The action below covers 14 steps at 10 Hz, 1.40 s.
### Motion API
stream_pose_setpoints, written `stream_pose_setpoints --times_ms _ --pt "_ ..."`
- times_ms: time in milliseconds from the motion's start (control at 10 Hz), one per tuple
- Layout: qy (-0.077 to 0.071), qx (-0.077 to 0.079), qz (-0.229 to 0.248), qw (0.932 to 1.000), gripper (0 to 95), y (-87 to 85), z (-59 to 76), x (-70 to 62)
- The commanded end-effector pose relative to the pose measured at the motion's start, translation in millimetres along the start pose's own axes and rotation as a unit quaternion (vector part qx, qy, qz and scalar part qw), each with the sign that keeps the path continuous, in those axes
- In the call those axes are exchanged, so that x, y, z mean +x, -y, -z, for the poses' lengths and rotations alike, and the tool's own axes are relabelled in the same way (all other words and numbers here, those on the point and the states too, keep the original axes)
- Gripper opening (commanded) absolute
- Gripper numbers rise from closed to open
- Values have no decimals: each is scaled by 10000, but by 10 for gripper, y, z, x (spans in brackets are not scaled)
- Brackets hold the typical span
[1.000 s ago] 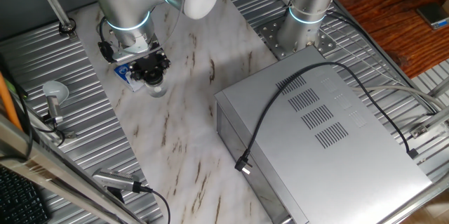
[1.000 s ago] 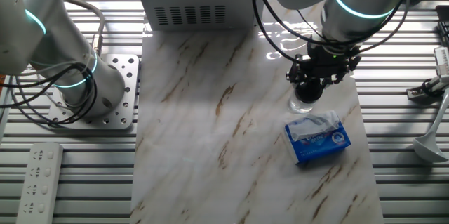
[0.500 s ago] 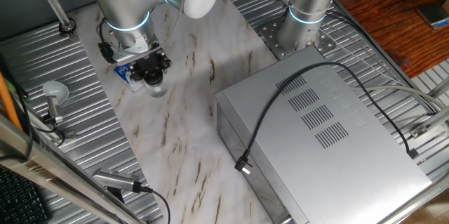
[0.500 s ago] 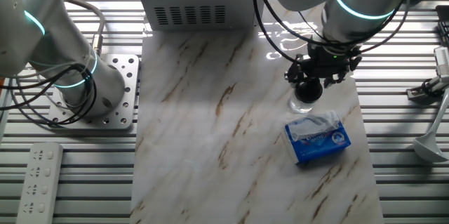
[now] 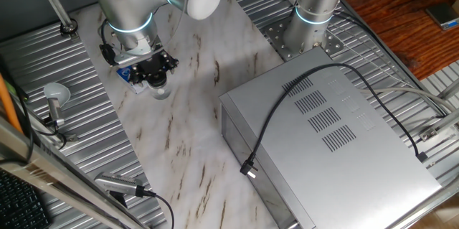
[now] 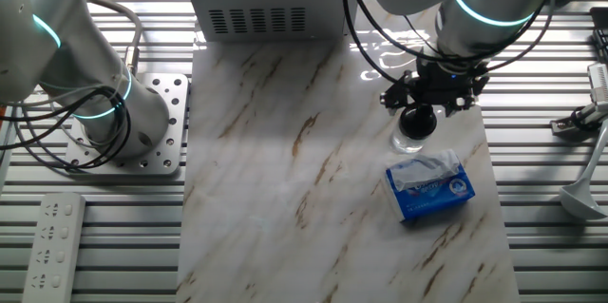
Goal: Unscrew the lid from the jar
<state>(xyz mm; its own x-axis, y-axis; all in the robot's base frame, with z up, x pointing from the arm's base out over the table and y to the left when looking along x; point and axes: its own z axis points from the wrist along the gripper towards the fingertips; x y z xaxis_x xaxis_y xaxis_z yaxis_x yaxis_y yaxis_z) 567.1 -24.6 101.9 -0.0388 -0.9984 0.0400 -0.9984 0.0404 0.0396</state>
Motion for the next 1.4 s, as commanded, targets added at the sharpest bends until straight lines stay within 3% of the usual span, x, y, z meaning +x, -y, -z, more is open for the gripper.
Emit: stream_pose_setpoints --times_ms 100,300,400,900,1200,1300,1400 --pt "-41 -34 -431 9991 950 -5 60 -1" --pt "-38 -64 -838 9965 950 33 118 -5" --pt "-43 -85 -1068 9942 760 49 139 -6" --pt "-16 -184 -1774 9840 760 93 178 -2" --pt "-2 -211 -2313 9727 760 91 189 17" --pt "-6 -223 -2572 9661 950 89 194 30" --pt "-20 -243 -2793 9599 950 88 198 40"
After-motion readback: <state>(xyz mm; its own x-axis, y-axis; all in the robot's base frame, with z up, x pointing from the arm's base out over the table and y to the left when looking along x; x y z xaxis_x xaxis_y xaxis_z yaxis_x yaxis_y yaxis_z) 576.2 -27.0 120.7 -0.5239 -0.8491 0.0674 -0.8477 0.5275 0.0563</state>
